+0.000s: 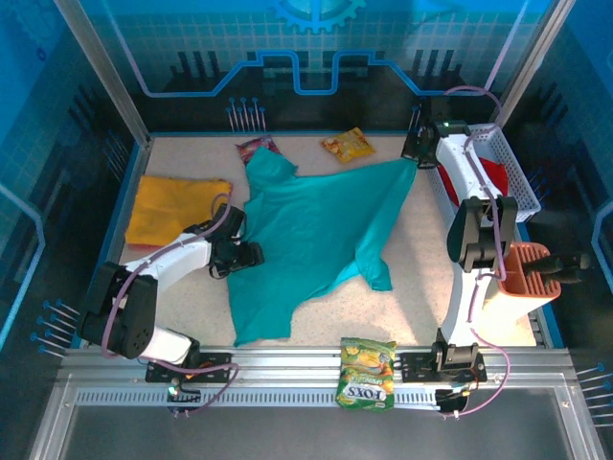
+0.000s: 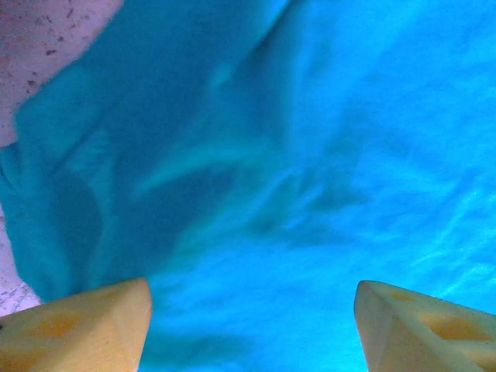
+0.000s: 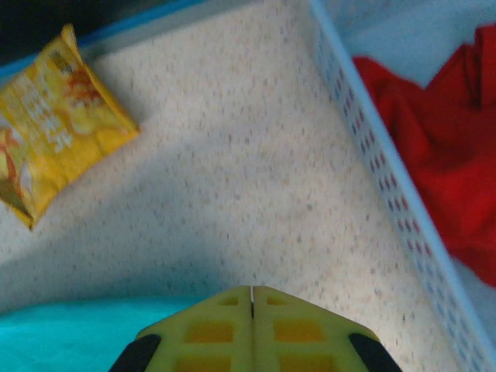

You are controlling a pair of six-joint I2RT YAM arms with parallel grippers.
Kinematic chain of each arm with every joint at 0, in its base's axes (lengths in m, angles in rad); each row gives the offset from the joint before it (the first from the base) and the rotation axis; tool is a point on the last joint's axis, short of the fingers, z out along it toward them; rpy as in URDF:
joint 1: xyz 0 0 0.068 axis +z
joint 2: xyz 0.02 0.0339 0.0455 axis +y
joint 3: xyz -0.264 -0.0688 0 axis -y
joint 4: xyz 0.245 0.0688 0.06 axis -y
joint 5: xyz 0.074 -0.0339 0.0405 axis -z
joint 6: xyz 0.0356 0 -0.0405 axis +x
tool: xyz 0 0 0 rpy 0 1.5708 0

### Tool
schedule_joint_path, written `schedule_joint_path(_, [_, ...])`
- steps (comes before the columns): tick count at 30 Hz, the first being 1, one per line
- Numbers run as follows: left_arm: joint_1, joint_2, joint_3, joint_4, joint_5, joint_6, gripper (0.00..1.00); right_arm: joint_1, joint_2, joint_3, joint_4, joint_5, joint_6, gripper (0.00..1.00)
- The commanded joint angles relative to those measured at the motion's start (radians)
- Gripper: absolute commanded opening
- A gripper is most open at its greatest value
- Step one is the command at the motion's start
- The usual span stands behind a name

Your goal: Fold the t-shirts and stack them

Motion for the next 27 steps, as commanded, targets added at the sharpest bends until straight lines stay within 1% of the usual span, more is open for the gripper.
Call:
schedule_joint_path(1, [0.001,-0.012,-0.016,-0.019,0.004,0.008,0.71,-0.015,0.074,0.113,-0.036,0.045,-0.003,0.01])
schedule_joint_path(2, [0.001,-0.009,-0.014,-0.018,0.004,0.006,0.71,-0.016,0.103,0.146,-0.057,0.044,-0.007,0.09])
schedule_joint_path(3, [0.001,-0.010,-0.015,-0.018,0.007,0.006,0.71,-0.015,0.132,0.180,-0.088,0.030,-0.013,0.21])
schedule_joint_path(5, [0.000,-0.009,-0.015,-0.018,0.009,0.003,0.71,-0.015,0.158,0.216,-0.139,0.001,-0.019,0.35])
schedule_joint_path(6, [0.001,-0.010,-0.016,-0.018,0.011,0.002,0.71,-0.011,0.151,0.203,-0.147,-0.013,-0.021,0.42])
schedule_joint_path(7, [0.001,-0.009,-0.015,-0.019,0.013,0.003,0.71,-0.008,0.134,0.172,-0.141,-0.019,-0.023,0.47])
schedule_joint_path(8, [0.000,-0.008,-0.015,-0.020,0.013,0.005,0.71,-0.002,0.091,0.117,-0.113,-0.022,-0.032,0.57])
schedule_joint_path(9, [-0.001,-0.008,-0.015,-0.021,0.014,0.006,0.71,0.006,0.037,0.035,-0.067,-0.026,-0.040,0.72])
schedule_joint_path(11, [-0.001,-0.006,-0.015,-0.027,0.015,0.009,0.71,0.019,-0.066,-0.140,0.027,-0.037,-0.052,0.95])
schedule_joint_path(12, [-0.001,-0.008,-0.016,-0.033,0.016,0.011,0.71,0.022,-0.124,-0.215,0.060,-0.049,-0.056,0.97])
schedule_joint_path(14, [-0.002,-0.016,-0.027,-0.037,0.024,0.007,0.71,0.031,-0.232,-0.353,0.099,-0.074,-0.063,0.98])
schedule_joint_path(18, [-0.003,-0.048,-0.055,-0.049,0.049,-0.001,0.71,0.093,-0.467,-0.653,0.149,-0.080,-0.037,0.97])
schedule_joint_path(20, [-0.004,-0.064,-0.066,-0.060,0.061,-0.005,0.71,0.132,-0.555,-0.769,0.134,-0.063,-0.004,0.95])
schedule_joint_path(23, [-0.008,-0.091,-0.087,-0.076,0.082,-0.020,0.71,0.190,-0.691,-0.944,0.123,-0.044,0.059,0.90])
schedule_joint_path(27, [-0.016,-0.134,-0.121,-0.077,0.102,-0.046,0.71,0.307,-0.889,-1.175,0.157,0.026,0.142,0.77])
